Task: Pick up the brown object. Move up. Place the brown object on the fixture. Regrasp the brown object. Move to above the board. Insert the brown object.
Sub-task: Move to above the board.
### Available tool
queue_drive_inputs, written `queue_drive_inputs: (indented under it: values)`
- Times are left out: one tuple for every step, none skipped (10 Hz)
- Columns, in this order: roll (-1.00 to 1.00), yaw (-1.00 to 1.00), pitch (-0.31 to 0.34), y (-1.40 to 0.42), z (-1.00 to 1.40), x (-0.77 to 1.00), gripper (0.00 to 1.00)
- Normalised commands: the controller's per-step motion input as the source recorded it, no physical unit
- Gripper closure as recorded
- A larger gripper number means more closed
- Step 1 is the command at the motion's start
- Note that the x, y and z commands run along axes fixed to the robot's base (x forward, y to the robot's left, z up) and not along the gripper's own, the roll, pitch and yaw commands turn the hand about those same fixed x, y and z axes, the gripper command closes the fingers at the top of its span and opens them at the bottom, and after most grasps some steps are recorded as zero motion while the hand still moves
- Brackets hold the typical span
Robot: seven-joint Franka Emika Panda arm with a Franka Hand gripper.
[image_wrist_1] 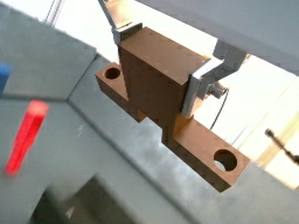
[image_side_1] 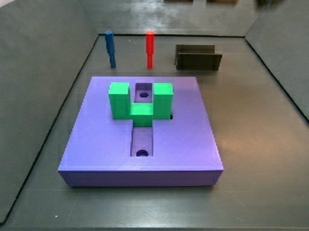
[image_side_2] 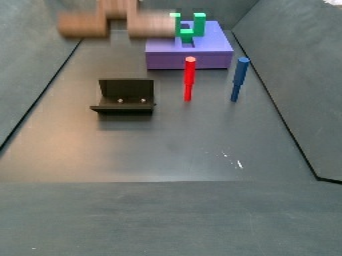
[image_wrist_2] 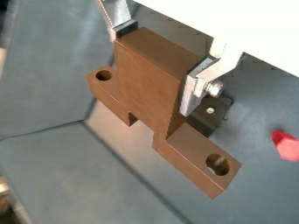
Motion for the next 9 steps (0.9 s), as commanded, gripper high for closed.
queue_drive_inputs:
  values:
    - [0.0,-0.01,0.023,-0.03,1.4,0.03,1.0]
    - [0.0,0.0,0.043,-0.04,0.77,0.03,1.0]
    - [0.01,0.0,0.072,-0.01,0.3,0.04,1.0]
    - [-1.0,0.0,0.12,-1.4,0.29,-0.84,1.0]
    - [-1.0,0.01,0.113,-1.4,0.3,-0.87,1.0]
    - [-1.0,0.02,0.094,-1.4,0.3,-0.92,1.0]
    - [-1.0,0.03,0.093,-1.4,0.28,-0.93,1.0]
    - [-1.0,0.03,0.094,-1.4,0.28,-0.92,1.0]
    - [-1.0,0.04,0.081,-1.4,0.28,-0.95,1.0]
